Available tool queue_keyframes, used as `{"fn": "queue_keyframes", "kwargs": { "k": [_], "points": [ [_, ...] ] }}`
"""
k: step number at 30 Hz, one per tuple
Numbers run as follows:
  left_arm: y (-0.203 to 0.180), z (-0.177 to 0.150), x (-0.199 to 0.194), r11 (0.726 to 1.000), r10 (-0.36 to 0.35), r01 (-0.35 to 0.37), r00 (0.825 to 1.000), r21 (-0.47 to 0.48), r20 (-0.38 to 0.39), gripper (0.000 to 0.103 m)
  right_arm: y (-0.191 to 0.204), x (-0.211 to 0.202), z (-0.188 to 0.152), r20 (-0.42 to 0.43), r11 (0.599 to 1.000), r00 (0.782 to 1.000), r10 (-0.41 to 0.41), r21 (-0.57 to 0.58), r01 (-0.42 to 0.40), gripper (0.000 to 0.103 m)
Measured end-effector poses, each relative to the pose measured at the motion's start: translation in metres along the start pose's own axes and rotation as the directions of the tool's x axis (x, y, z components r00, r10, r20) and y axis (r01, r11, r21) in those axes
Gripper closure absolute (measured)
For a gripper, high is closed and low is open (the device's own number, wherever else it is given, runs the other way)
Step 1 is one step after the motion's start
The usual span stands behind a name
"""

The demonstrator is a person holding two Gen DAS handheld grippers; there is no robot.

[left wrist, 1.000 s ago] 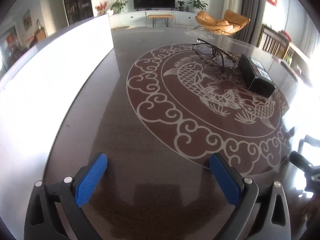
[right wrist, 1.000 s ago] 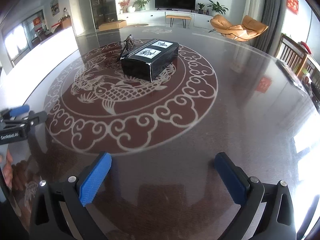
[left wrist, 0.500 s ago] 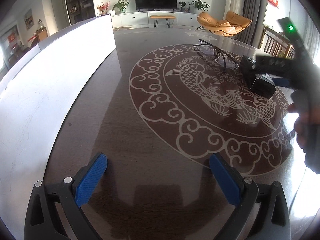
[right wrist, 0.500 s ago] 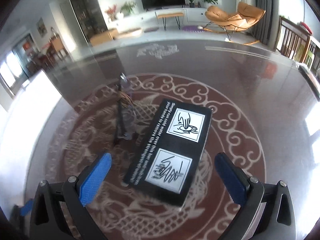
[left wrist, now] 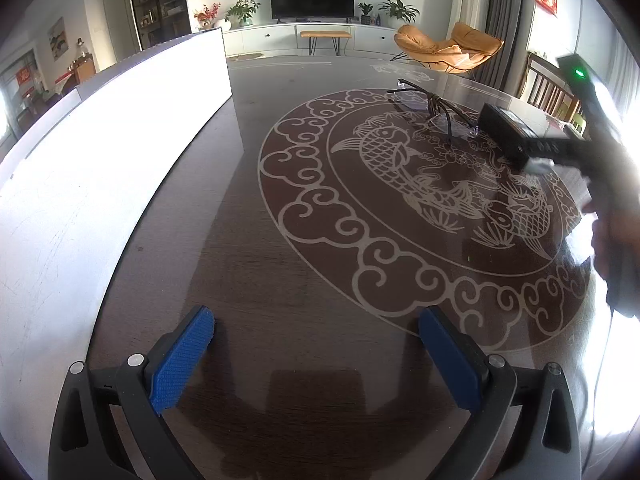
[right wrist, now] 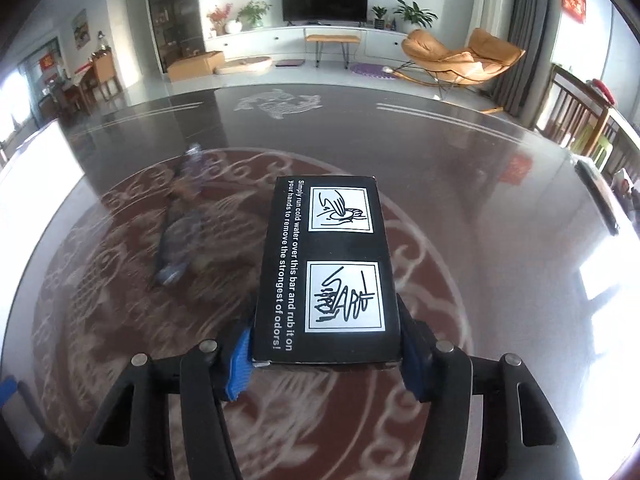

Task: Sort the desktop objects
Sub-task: 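Lift the black soap box off the table with the right tool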

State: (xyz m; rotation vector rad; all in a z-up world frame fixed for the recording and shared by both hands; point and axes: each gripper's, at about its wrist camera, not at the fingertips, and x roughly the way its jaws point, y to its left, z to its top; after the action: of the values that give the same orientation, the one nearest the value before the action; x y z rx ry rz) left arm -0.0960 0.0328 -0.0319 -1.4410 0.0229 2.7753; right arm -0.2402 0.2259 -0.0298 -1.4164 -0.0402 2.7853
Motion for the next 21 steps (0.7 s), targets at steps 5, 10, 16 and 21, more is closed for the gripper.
{"fn": "queue_keyframes", "kwargs": {
  "k": [5, 10, 16, 21],
  "points": [
    [0.000, 0.000, -0.001, 1.000, 0.000, 0.000, 1.000, 0.000, 0.000, 0.000, 0.005, 0.033, 0.052, -0.031, 1.000, 0.999, -0.020, -0.003, 0.020, 0.043],
    [0.001, 0.000, 0.002, 1.000, -0.001, 0.001, 1.000, -0.002, 0.000, 0.000, 0.051, 0.054, 0.082, -0.034, 0.985, 0.996, 0.083, -0.149, -0.087, 0.043],
    [0.000, 0.000, 0.003, 1.000, -0.003, 0.003, 1.000, -0.003, 0.000, 0.000, 0.105, 0.038, 0.051, -0.052, 0.896, 0.967, 0.248, -0.368, -0.249, 0.044],
    [-0.001, 0.000, 0.003, 1.000, -0.003, 0.003, 1.000, -0.002, 0.000, 0.000, 0.119, 0.003, -0.001, -0.076, 0.820, 0.935, 0.345, -0.461, -0.340, 0.044]
  ]
}}
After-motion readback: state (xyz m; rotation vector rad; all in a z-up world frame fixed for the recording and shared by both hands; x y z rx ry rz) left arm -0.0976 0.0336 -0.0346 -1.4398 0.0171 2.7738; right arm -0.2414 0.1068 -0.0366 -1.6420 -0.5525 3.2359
